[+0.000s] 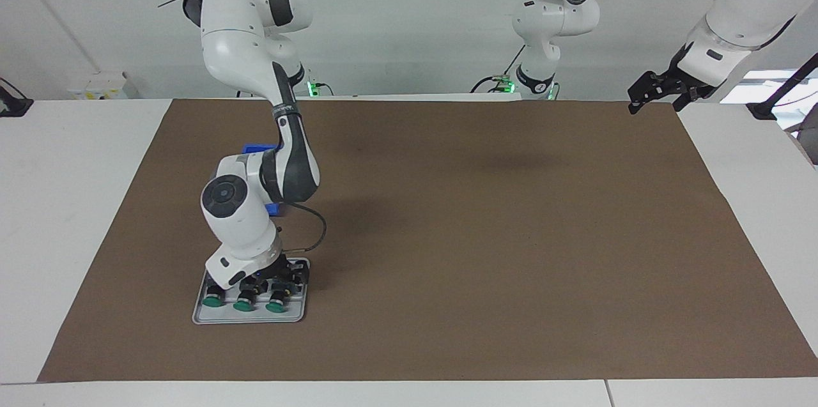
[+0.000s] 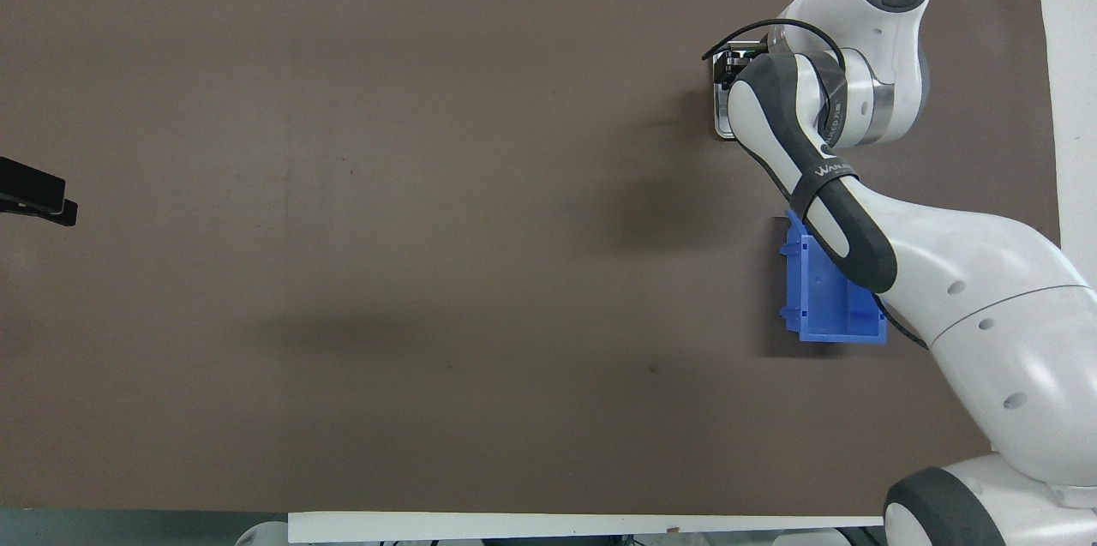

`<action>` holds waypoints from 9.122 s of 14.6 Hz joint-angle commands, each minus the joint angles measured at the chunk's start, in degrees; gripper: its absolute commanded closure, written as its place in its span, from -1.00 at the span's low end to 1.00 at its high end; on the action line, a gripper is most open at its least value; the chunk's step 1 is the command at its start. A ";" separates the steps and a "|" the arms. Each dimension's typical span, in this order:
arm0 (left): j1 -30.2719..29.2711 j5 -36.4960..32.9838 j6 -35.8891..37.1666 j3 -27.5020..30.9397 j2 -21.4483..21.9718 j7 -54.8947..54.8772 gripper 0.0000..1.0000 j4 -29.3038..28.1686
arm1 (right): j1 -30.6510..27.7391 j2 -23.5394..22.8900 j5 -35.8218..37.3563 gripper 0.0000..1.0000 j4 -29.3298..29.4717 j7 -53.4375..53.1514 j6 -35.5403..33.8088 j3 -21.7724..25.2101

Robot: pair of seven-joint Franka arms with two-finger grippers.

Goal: Place and press button with both arms

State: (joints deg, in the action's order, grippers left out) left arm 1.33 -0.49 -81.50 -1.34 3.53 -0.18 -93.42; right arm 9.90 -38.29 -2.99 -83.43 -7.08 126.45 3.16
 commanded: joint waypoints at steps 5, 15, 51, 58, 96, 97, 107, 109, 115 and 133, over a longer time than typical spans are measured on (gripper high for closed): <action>0.95 -0.66 -0.41 0.46 0.95 0.27 -1.00 -0.80 | -0.14 0.41 0.35 0.37 -1.29 1.81 0.55 -0.17; 1.13 -0.66 -0.41 0.55 0.95 0.27 -1.00 -0.71 | 8.61 10.68 -0.17 1.00 0.90 -19.65 -16.65 -0.43; 0.60 -0.66 -0.41 0.64 1.04 0.36 -1.00 -0.97 | 32.11 1.64 -1.67 0.26 -1.29 -123.44 -1.65 -3.42; 0.69 -0.66 -0.41 0.55 1.04 0.27 -1.00 -0.97 | 30.71 1.47 -1.76 -0.97 0.63 -122.56 -2.35 -3.42; 28.01 7.17 -34.49 -0.59 -13.54 97.09 -1.00 -11.78 | -13.15 35.74 4.92 -0.97 -3.05 11.91 -48.14 2.20; 28.63 7.17 -34.86 -0.59 -14.42 99.39 -1.00 -11.78 | -13.06 35.75 4.92 -0.97 -3.14 11.91 -48.14 2.20; 35.84 5.76 -42.60 -0.33 -23.83 115.14 -0.99 -11.87 | -12.54 35.83 4.75 -0.97 -3.14 11.91 -48.23 1.77; 36.19 5.67 -44.61 -0.33 -25.58 115.32 -0.99 -11.87 | -12.54 35.83 4.66 -0.97 -3.14 11.91 -48.23 1.77; 37.16 5.58 -46.72 -0.33 -26.81 116.11 -0.60 -12.83 | -12.54 35.83 4.66 -0.97 -3.14 11.91 -48.23 1.77; 30.05 7.07 -45.05 -0.41 -17.68 114.53 0.55 -14.32 | -12.54 35.83 4.75 -0.97 -3.14 11.91 -48.23 1.77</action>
State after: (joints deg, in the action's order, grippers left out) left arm 33.46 5.81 -126.24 -1.46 -16.45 115.57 -105.03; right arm -2.44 -4.15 1.49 -84.53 3.65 77.52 5.04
